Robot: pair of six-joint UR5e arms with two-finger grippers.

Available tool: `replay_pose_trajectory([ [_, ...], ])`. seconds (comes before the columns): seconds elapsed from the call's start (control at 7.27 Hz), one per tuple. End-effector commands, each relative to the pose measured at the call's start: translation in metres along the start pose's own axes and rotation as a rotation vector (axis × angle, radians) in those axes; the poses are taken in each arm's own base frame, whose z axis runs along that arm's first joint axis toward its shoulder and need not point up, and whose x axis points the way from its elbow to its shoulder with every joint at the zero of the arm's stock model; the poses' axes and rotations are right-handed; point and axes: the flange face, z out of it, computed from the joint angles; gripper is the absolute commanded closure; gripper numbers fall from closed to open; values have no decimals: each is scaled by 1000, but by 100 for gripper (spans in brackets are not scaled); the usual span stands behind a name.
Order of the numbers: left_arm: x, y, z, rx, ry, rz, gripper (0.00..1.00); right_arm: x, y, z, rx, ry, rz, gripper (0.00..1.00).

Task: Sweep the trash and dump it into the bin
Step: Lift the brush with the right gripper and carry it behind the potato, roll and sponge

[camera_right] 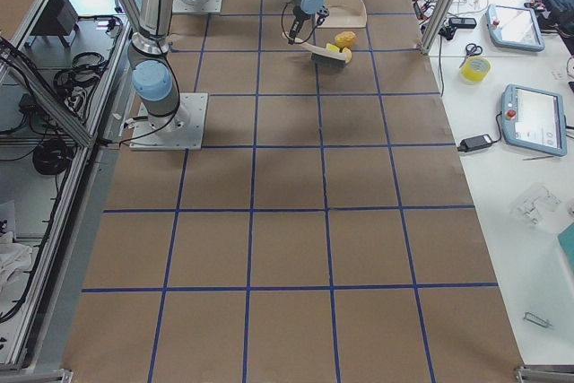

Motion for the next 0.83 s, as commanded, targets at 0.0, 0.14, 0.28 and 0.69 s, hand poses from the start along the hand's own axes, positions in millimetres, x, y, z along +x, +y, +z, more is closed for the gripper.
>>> replay_pose_trajectory([
  [0.0, 0, 0, 2, 2, 3, 0, 95, -18, 3, -5, 27, -8, -36, 100],
  [0.14, 1, 0, 1, 2, 1, 0, 95, -30, 5, -2, 30, -5, -98, 100],
  [0.28, 1, 0, 1, 2, 1, 0, 95, -45, 11, 0, 46, -10, -161, 100],
  [0.69, 0, 1, -4, -8, -2, -17, 95, -71, 13, -16, 87, -36, -310, 100],
])
